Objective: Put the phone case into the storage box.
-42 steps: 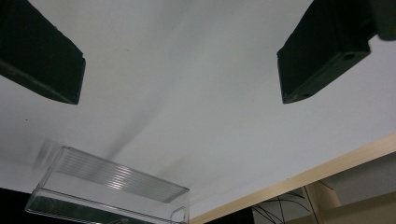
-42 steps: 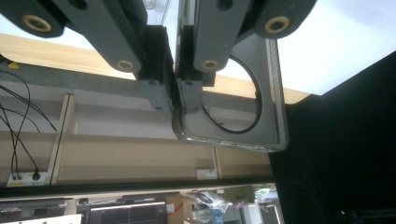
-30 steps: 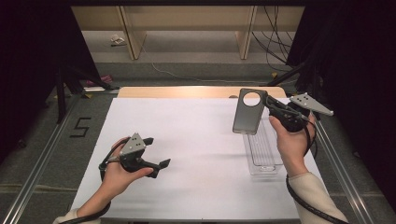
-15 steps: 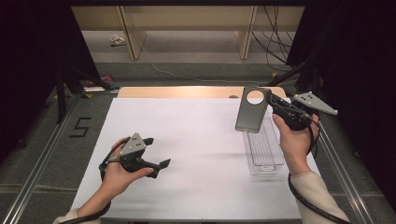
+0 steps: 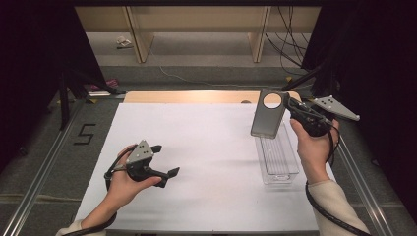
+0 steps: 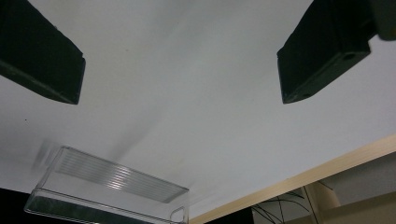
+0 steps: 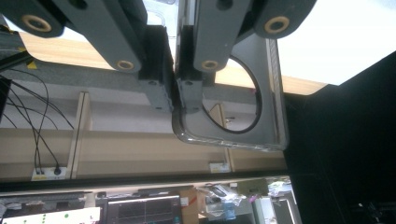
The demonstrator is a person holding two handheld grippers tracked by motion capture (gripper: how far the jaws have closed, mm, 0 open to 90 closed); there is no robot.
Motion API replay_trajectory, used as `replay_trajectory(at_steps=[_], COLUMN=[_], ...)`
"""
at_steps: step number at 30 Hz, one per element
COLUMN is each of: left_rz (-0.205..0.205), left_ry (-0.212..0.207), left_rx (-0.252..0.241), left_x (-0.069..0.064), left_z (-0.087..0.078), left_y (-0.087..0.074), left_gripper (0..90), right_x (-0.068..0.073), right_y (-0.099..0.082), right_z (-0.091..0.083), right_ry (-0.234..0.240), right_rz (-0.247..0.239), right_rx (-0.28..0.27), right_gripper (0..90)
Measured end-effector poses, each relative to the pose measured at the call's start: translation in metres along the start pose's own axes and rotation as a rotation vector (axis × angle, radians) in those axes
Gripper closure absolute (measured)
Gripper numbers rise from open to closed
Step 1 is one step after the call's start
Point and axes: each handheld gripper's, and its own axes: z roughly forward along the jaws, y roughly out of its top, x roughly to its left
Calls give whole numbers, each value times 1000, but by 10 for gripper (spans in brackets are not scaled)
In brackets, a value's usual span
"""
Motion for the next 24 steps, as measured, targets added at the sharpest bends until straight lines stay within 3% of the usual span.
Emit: replay_trajectory(at_steps=[24], left_rz=[-1], left_ry=[-2], left_rx=[2], left_x=[0], left_z=[0], left_y=[0], left_gripper=[4], right_x=[-13], right_y=[2], right_z=[-4], right_ry=[-38], right_rz=[10], right_rx=[-12], right_gripper=[854])
